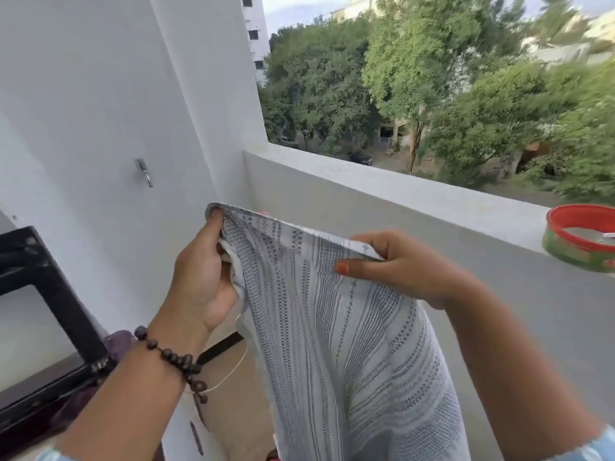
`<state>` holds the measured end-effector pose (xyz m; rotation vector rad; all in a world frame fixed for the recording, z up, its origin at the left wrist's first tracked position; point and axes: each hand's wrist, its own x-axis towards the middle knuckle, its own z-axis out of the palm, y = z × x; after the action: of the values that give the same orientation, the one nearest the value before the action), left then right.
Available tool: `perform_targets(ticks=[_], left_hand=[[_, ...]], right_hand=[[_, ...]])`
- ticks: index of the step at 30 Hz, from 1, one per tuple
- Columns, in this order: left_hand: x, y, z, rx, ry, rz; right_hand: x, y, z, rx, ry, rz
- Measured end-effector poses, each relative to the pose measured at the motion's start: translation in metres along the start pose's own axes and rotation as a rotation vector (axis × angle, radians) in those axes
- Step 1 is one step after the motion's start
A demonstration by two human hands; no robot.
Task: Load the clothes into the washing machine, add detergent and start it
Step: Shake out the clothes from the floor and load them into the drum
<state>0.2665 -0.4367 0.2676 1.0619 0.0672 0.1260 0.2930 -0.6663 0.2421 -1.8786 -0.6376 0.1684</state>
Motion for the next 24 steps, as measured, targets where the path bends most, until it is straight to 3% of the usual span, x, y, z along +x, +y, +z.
perform_targets(ticks=[3,5,9,11,13,15,18,21,24], left_hand=[[0.003,-0.006,0.003,-0.176,-0.038,-0.068],[0.005,-0.01,0.001,-0.036,-0.103,0.005],[-0.005,-0.016,-0.009,1.141,-0.399,0.531],[-0.008,-0.014,-0.008,1.5,-0.571,0.515],[-0.007,-0.011,-0.01,1.656,-0.642,0.391],[-0.006,-0.006,-0.018,1.571,-0.609,0.378],[-0.009,-0.005,-0.034,1.164,-0.445,0.292],[-0.015,-0.001,-0.039,0.746,-0.392,0.15],[-0.027,0.001,-0.034,0.552,-0.425,0.148]], right_hand=[[0.004,0.003,0.017,-0.033,-0.101,0.024],[0.007,0.004,0.025,-0.087,-0.118,0.02],[0.011,-0.003,0.037,-0.022,-0.047,-0.058],[0.009,-0.009,0.044,0.001,-0.015,-0.098],[0.008,-0.011,0.05,-0.011,-0.004,-0.128],[0.002,-0.009,0.058,0.075,0.006,-0.104],[-0.011,0.009,0.069,0.038,-0.008,0.056],[-0.015,0.052,0.108,-0.204,-0.253,0.263],[-0.026,0.112,0.17,-0.392,-0.488,0.44]])
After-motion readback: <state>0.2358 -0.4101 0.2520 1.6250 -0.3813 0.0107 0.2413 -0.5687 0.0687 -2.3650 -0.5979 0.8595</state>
